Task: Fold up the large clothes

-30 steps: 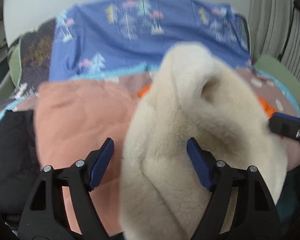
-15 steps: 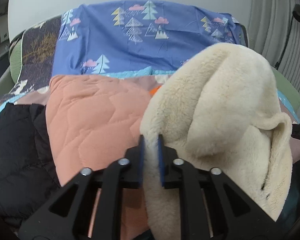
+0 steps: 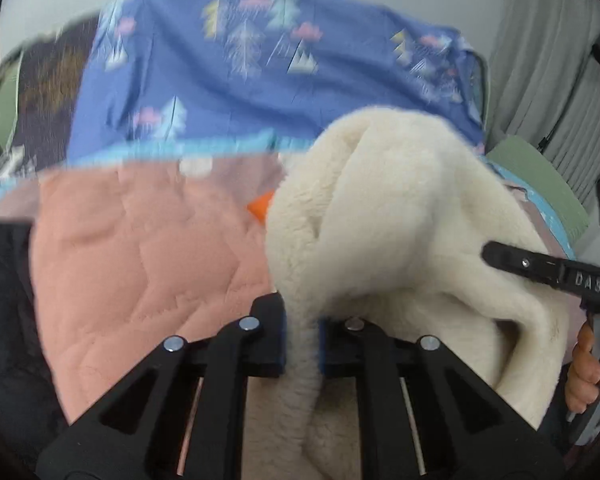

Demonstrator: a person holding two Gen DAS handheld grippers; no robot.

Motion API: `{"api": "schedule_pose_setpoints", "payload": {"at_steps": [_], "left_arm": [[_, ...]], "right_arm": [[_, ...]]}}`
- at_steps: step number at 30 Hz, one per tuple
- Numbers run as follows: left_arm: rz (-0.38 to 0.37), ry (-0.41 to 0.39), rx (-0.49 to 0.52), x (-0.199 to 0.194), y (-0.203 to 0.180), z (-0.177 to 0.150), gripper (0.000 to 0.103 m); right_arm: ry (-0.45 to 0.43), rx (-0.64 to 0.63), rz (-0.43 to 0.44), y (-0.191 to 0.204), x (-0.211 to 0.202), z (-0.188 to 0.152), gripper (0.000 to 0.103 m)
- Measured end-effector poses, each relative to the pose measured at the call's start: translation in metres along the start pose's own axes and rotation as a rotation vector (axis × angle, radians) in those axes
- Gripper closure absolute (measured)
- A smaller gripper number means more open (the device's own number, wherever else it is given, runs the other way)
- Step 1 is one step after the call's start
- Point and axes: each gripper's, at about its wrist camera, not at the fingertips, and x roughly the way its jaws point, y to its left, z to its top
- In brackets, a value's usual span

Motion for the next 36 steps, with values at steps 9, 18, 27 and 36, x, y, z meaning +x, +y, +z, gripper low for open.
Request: {"api": "schedule_pose_setpoints", "payload": {"at_steps": [9, 18, 27, 36], "left_arm": [[-0.106, -0.283, 0.268, -0.198, -0.018, -0.100, 0.076], [-0.091, -0.110, 0.210, -0.283, 0.010, -0.281, 0.047], [-0.286, 0.030, -0.029, -0.278, 0.007, -0.298, 0.031], [-0.469, 0.125, -0.193, -0.247, -0.024, -0.269, 0.020]], "right_arm": [[-0.275, -0.418, 0.167, 0.036, -0.194, -0.103, 0.092], [0.026, -0.520, -0.002, 0.013, -0.232, -0.309, 0.054], [0.037, -0.426, 0.008, 0.007, -0.272, -0.336, 0.036], [0.042, 0.226, 0.283, -0.044, -0.268, -0.290, 0.021]]}}
